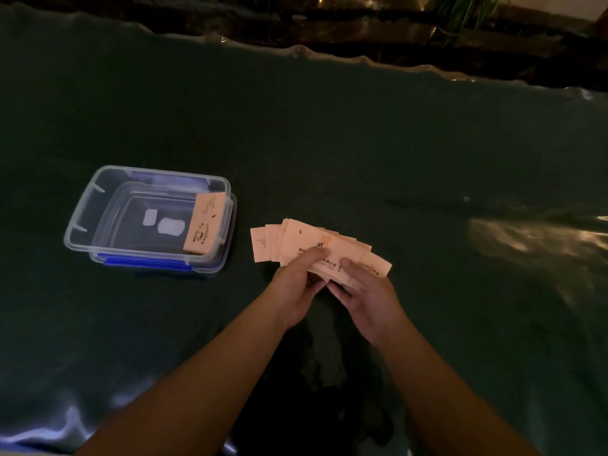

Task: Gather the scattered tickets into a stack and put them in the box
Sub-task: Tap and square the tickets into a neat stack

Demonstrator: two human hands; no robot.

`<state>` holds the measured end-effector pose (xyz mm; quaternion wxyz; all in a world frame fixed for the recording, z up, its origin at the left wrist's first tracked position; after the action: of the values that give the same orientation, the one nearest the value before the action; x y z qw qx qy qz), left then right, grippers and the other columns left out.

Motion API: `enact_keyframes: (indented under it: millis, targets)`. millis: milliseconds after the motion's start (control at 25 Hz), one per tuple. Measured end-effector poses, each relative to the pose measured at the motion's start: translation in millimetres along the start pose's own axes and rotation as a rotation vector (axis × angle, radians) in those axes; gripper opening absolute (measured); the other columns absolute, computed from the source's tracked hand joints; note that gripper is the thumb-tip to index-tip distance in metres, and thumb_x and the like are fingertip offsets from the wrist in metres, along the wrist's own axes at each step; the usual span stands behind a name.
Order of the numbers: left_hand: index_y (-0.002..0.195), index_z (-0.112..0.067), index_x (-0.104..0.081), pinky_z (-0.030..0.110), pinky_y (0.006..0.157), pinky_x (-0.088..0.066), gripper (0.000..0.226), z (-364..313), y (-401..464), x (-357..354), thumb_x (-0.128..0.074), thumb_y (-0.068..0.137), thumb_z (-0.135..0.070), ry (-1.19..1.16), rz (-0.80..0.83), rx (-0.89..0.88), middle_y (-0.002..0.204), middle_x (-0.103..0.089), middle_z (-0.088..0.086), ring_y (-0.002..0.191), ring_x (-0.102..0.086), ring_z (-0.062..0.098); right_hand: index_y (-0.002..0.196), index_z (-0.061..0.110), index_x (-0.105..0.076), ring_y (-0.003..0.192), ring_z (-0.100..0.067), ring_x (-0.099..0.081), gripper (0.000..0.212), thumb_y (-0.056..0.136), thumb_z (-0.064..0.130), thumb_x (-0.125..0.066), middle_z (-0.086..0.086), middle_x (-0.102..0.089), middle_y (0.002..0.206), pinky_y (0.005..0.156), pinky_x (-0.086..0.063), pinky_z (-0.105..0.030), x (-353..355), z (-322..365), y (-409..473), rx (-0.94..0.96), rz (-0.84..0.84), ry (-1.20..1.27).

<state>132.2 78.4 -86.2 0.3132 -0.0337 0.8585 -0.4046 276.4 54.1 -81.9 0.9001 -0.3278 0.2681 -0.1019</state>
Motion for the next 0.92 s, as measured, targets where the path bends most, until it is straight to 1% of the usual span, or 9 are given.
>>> enact_keyframes:
  millis: [120,240,360,440,520,640,720,800,920]
  targets:
    - [0.124,-0.018,-0.071,0.039,0.09,-0.053,0.043,-5,10,-7,-0.082,0.082,-0.017,0.033,-0.039,0.026,0.111,-0.08,0.006,0.115,-0.069,0.024,0.133,0.01,-0.069,0.118,-0.03,-0.076,0.048,0.086,0.006,-0.08,-0.014,-0.08,0.126,0.101,-0.059,-0.047,4,13,20,-0.063,-0.014,-0.031]
    - [0.119,-0.02,-0.074,0.036,0.081,-0.054,0.045,-5,19,-6,-0.087,0.077,-0.024,0.028,-0.113,0.1,0.104,-0.081,0.004,0.107,-0.069,0.022,0.125,0.013,-0.071,0.106,-0.026,-0.081,0.037,0.089,0.01,-0.081,-0.012,-0.083,0.119,0.093,-0.06,-0.043,3,28,39,-0.143,-0.021,-0.145]
    - [0.121,-0.016,-0.072,0.032,0.075,-0.056,0.047,0,27,-1,-0.088,0.078,-0.027,0.027,-0.196,0.155,0.113,-0.077,0.009,0.105,-0.07,0.022,0.125,0.012,-0.071,0.104,-0.027,-0.081,0.041,0.087,0.012,-0.084,-0.012,-0.084,0.113,0.086,-0.062,-0.041,2,31,55,-0.221,-0.053,-0.267]
    - [0.122,-0.016,-0.07,0.034,0.075,-0.059,0.051,0,30,4,-0.089,0.077,-0.031,0.068,-0.241,0.174,0.115,-0.076,0.011,0.106,-0.071,0.024,0.124,0.012,-0.072,0.106,-0.029,-0.079,0.041,0.085,0.012,-0.086,-0.012,-0.084,0.113,0.088,-0.062,-0.043,2,28,61,-0.243,-0.093,-0.298]
    - [0.12,-0.016,-0.067,0.04,0.074,-0.063,0.062,-9,25,12,-0.09,0.072,-0.049,0.232,-0.251,0.23,0.113,-0.074,0.013,0.103,-0.071,0.027,0.122,0.013,-0.072,0.108,-0.03,-0.077,0.04,0.085,0.013,-0.086,-0.012,-0.082,0.115,0.092,-0.061,-0.045,0,27,65,-0.247,-0.123,-0.32]
    - [0.11,-0.016,-0.071,0.036,0.068,-0.058,0.087,-38,13,38,-0.07,0.059,-0.087,0.817,-0.36,0.246,0.094,-0.079,0.008,0.086,-0.073,0.022,0.121,0.015,-0.071,0.108,-0.029,-0.074,0.041,0.083,0.015,-0.088,-0.01,-0.079,0.116,0.098,-0.059,-0.047,-1,29,69,-0.253,-0.152,-0.384]
    - [0.124,-0.017,-0.065,0.04,0.081,-0.054,0.102,-62,7,53,-0.058,0.057,-0.094,1.102,-0.538,0.077,0.111,-0.072,0.007,0.097,-0.068,0.023,0.12,0.017,-0.07,0.109,-0.027,-0.072,0.042,0.082,0.017,-0.089,-0.008,-0.079,0.115,0.095,-0.059,-0.045,-2,30,71,-0.261,-0.169,-0.428]
    - [0.147,-0.013,-0.046,0.05,0.099,-0.049,0.12,-70,10,59,-0.061,0.057,-0.091,1.082,-0.584,0.006,0.141,-0.056,0.012,0.122,-0.058,0.03,0.118,0.017,-0.069,0.109,-0.025,-0.071,0.043,0.081,0.017,-0.09,-0.007,-0.079,0.114,0.085,-0.059,-0.041,-1,31,72,-0.265,-0.185,-0.458]
    - [0.157,-0.015,-0.03,0.052,0.109,-0.044,0.126,-65,21,49,-0.075,0.06,-0.082,0.997,-0.534,-0.002,0.158,-0.039,0.012,0.137,-0.047,0.032,0.114,0.016,-0.072,0.105,-0.023,-0.075,0.041,0.079,0.013,-0.092,-0.006,-0.082,0.108,0.07,-0.058,-0.033,-1,32,74,-0.254,-0.195,-0.472]
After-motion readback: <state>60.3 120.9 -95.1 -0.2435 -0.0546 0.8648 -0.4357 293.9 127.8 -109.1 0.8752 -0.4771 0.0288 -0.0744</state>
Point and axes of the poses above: each hand's wrist, its own y-axis towards the middle knuckle, its own x-axis out of the back of the hand, z = x × y, the point moved 4 cm from there along y, towards the middle knuckle
